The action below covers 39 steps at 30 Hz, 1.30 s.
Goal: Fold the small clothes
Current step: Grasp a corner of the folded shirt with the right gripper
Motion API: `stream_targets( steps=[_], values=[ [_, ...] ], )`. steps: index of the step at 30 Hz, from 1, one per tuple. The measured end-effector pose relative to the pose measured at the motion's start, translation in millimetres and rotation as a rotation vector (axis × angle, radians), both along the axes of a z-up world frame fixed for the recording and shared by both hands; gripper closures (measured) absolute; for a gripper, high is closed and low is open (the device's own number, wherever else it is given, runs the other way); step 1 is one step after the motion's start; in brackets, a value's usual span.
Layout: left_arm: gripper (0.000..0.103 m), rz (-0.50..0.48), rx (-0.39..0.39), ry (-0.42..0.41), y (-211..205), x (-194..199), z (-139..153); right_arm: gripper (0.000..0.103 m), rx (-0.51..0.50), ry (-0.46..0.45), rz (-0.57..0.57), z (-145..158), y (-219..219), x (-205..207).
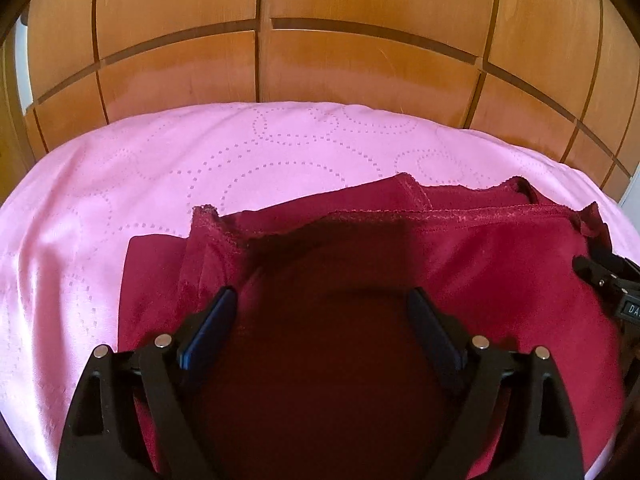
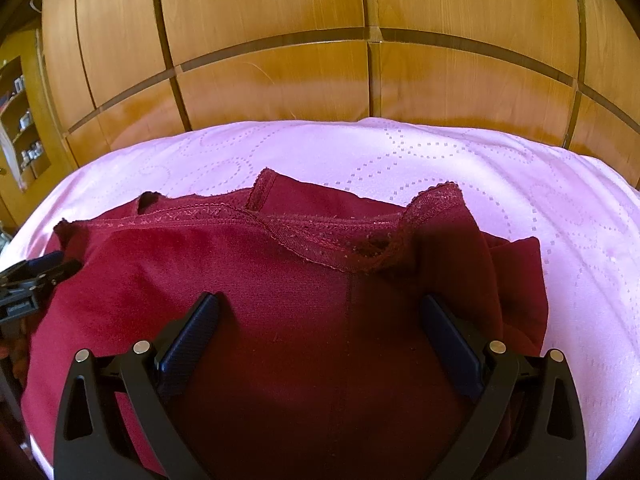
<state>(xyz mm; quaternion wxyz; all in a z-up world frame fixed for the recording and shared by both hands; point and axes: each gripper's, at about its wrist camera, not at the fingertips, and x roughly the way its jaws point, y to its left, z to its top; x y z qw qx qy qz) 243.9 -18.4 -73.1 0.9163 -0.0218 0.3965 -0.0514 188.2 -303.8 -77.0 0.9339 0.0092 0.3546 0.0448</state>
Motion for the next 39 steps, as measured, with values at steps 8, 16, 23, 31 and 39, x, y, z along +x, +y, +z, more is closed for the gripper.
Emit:
stream_targets(
  steps=[8,16,23,31,39],
  values=[
    [0.015,-0.001,-0.006,-0.002,-2.2,1.3,-0.3,0.004,-0.033,-0.025,-0.002,26.6,8.9,-13.4],
    [0.014,-0.001,-0.012,-0.006,-1.8,2.6,-1.7,0.04,0.051,0.097,0.077,2.1,19.0,24.9],
    [0.013,-0.002,-0.029,-0.009,-0.8,4.1,-5.5,0.042,0.168,0.057,0.018,-8.2,-1.9,34.8],
    [0.012,-0.004,-0.038,-0.01,-0.5,3.8,-5.1,0.019,0.267,-0.018,0.043,11.8,-7.6,-1.8],
    [0.011,-0.003,-0.013,-0.002,-4.1,3.1,-1.6,0.013,0.35,-0.062,-0.013,25.8,-32.1,-100.1]
  ],
)
